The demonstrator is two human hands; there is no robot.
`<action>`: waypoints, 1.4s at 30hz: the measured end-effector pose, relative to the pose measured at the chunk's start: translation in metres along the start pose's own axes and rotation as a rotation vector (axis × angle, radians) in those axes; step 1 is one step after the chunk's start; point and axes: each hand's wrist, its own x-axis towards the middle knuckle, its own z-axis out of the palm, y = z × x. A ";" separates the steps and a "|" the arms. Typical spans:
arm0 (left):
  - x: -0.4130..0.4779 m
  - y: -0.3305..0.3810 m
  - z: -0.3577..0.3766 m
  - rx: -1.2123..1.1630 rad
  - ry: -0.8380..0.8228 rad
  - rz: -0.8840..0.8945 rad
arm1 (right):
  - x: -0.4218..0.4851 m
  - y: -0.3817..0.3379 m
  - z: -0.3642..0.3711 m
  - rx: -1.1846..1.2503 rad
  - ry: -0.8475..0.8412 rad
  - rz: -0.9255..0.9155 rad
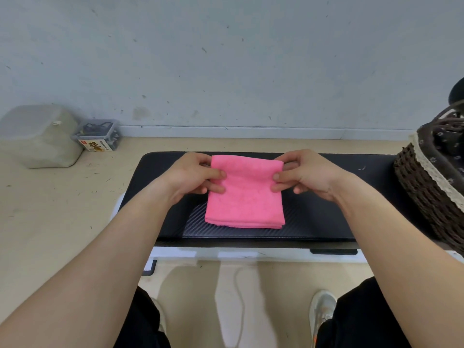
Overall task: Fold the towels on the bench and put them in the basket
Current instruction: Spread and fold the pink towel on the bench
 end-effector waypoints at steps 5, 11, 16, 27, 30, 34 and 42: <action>-0.008 -0.002 -0.005 -0.004 0.004 0.021 | -0.008 0.004 0.001 -0.053 -0.007 -0.046; -0.023 -0.012 -0.010 0.148 -0.002 0.159 | -0.019 0.017 -0.002 -0.131 -0.051 -0.173; -0.036 -0.030 -0.016 0.352 -0.032 0.322 | -0.034 0.031 0.004 -0.242 -0.045 -0.312; -0.059 -0.051 0.001 0.761 0.135 0.524 | -0.059 0.039 0.028 -0.914 0.093 -0.592; -0.061 -0.045 0.025 0.758 0.345 0.426 | -0.058 0.036 0.037 -0.995 0.156 -0.632; -0.057 -0.034 0.044 0.753 0.406 0.234 | -0.053 0.038 0.050 -1.102 0.245 -0.642; -0.054 -0.010 0.057 0.958 0.337 0.419 | -0.043 0.037 0.062 -1.036 0.343 -0.492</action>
